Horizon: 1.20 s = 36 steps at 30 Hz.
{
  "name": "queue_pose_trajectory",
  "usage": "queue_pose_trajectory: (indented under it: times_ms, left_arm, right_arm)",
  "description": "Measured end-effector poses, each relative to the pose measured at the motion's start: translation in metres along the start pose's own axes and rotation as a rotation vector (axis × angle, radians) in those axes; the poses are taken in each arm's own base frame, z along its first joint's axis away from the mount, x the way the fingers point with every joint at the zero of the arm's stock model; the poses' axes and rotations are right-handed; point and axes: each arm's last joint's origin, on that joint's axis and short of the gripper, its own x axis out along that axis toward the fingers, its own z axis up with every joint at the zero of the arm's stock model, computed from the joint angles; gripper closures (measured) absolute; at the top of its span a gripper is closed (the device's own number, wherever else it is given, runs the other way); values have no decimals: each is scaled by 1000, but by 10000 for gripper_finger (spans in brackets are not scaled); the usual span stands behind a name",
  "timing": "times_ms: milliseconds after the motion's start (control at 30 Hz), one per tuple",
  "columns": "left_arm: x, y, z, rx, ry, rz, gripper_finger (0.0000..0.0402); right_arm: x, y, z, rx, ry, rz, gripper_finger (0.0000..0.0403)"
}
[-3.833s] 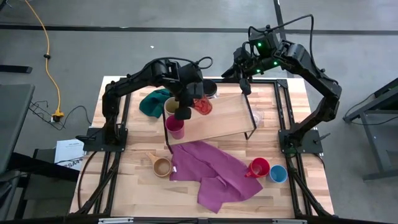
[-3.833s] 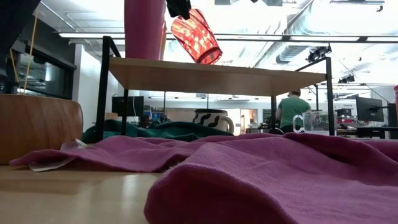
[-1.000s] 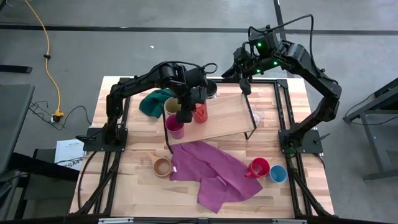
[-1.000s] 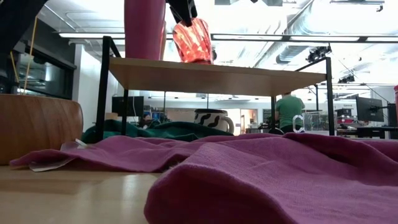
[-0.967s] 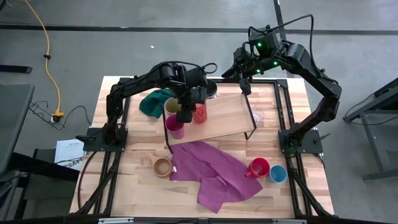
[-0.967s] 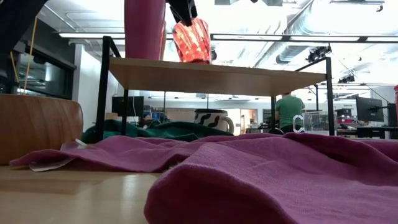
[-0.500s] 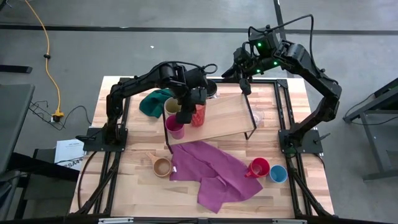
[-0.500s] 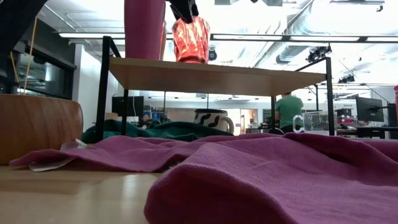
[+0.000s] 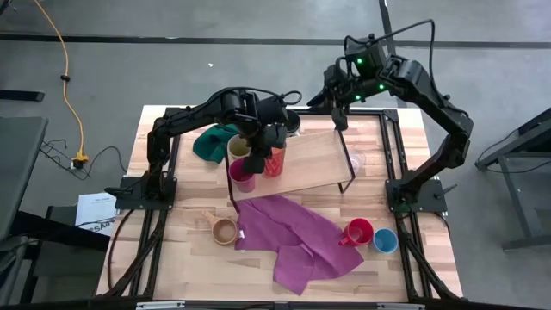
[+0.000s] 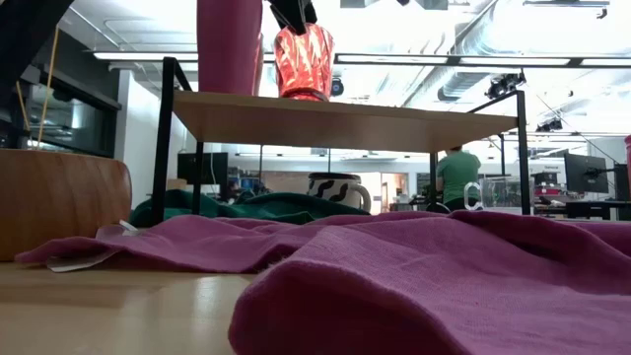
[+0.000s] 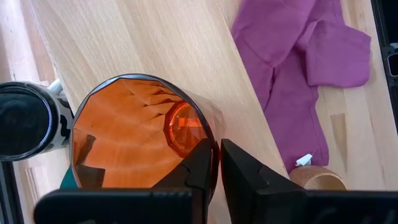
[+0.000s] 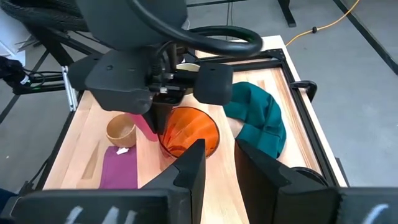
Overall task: Stack small to large cups/mugs on shelf
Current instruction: Put the red cup on the shelf
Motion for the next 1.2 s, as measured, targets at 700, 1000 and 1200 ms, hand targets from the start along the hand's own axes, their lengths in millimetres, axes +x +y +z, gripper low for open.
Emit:
queue_pose_trajectory:
  times_ms: [700, 1000, 1200]
  left_arm:
    - [1, -5, 2, 27, -2, -11, 378]
    - [1, -7, 2, 33, 1, -5, 378]
    - [2, -8, 3, 39, 8, 11, 378]
  right_arm:
    - [-2, -4, -1, 9, 1, -13, 324]
    - [-2, -4, -1, 9, 1, -13, 324]
    - [-2, -4, -1, 9, 1, -13, 324]
